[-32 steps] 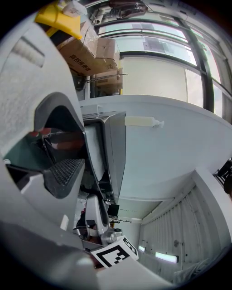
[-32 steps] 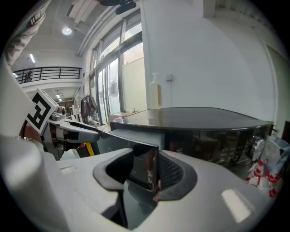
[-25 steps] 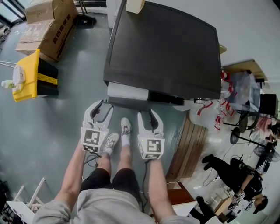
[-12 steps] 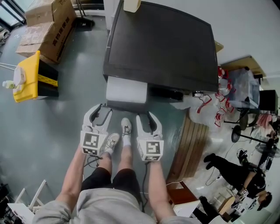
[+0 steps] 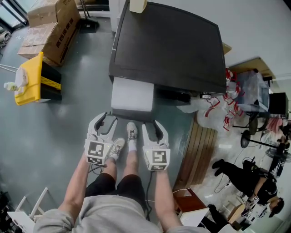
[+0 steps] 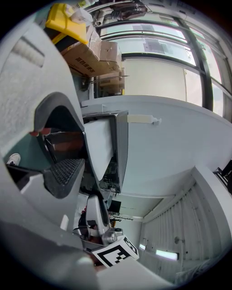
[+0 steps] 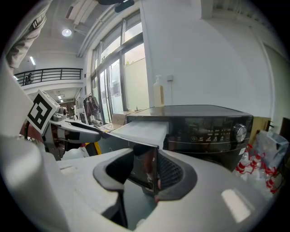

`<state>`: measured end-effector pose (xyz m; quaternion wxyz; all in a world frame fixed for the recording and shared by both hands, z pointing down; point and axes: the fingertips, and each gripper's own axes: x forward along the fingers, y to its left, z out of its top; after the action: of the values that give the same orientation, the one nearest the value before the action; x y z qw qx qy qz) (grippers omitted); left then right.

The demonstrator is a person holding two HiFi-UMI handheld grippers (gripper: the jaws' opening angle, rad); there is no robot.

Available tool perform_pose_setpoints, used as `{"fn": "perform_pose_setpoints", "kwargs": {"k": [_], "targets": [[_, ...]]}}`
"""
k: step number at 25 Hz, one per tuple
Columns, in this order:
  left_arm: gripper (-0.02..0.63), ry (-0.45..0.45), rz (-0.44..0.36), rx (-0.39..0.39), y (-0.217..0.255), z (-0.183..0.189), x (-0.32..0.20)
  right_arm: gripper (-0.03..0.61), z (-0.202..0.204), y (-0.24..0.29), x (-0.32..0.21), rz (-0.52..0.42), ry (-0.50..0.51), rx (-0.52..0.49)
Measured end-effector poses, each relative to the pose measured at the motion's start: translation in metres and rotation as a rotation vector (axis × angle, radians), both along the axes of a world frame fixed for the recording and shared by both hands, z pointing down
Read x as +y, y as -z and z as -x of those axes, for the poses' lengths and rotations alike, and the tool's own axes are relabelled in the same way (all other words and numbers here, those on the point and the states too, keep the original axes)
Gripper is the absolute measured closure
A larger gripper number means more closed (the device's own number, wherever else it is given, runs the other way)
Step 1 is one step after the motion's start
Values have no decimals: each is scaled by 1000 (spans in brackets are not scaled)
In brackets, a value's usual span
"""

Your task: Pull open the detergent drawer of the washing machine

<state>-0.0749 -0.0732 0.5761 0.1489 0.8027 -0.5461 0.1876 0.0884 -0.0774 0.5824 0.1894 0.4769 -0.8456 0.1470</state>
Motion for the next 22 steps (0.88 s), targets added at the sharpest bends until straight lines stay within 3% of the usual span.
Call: {"fn": "perform_pose_setpoints", "kwargs": {"k": [22], "targets": [[422,-30,26,-8,-3,-5,64,414,-3,0,67,3,-27,-12]]}}
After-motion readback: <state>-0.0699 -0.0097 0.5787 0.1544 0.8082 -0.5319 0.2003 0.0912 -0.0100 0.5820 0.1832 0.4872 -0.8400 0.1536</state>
